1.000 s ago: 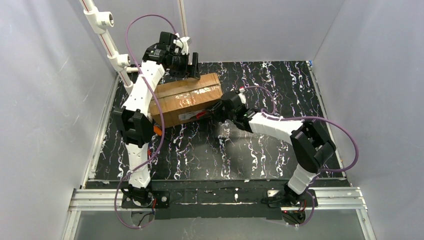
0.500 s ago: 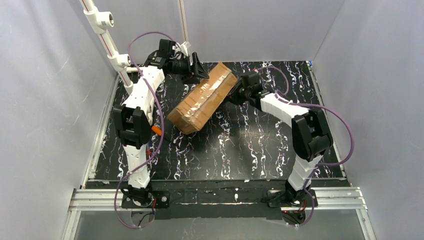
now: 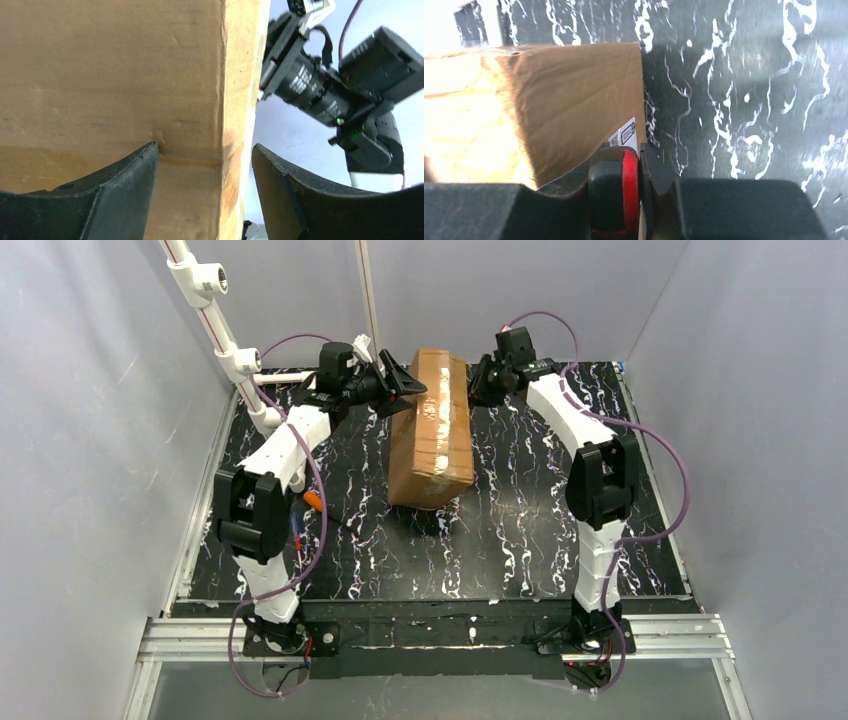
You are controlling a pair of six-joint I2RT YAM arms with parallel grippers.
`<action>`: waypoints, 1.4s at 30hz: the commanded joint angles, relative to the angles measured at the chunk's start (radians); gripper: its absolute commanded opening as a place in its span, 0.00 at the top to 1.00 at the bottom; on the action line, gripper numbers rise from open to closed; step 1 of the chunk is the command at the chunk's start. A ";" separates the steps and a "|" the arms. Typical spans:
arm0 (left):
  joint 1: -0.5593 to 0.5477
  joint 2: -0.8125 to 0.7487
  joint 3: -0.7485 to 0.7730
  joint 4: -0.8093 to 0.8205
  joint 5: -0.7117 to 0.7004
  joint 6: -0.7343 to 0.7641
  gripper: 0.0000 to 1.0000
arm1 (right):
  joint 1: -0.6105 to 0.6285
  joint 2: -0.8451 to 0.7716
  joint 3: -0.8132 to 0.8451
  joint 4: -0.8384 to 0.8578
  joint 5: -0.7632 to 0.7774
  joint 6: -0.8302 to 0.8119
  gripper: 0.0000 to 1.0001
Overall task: Unpack the express box
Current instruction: Adjust the express box at the center of the board.
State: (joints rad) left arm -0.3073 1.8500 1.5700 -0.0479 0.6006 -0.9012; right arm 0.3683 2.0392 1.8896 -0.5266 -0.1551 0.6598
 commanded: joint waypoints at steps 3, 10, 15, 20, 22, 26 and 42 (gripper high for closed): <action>-0.165 -0.064 -0.042 0.106 0.094 -0.143 0.34 | 0.061 0.117 0.351 0.049 -0.317 -0.037 0.99; -0.154 -0.175 -0.150 0.023 0.011 -0.031 0.32 | 0.090 0.148 0.442 -0.003 -0.316 -0.094 0.99; -0.140 -0.252 -0.193 -0.126 -0.021 0.112 0.30 | 0.118 0.135 0.440 -0.045 -0.299 -0.130 0.99; -0.136 -0.366 -0.211 -0.261 -0.007 0.243 0.27 | 0.154 0.099 0.428 -0.103 -0.235 -0.167 0.99; -0.135 -0.418 -0.227 -0.323 -0.013 0.297 0.24 | 0.161 0.086 0.426 -0.103 -0.230 -0.167 0.99; -0.135 -0.466 -0.220 -0.471 0.053 0.401 0.22 | 0.175 0.077 0.442 -0.108 -0.195 -0.171 0.99; -0.135 -0.620 -0.213 -0.551 0.226 0.450 0.21 | 0.199 0.027 0.406 -0.120 -0.158 -0.164 0.99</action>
State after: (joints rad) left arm -0.4408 1.2518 1.2728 -0.5846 0.7395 -0.4648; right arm 0.5682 2.1384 2.2818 -0.6533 -0.2893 0.4839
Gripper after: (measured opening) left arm 0.783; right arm 0.315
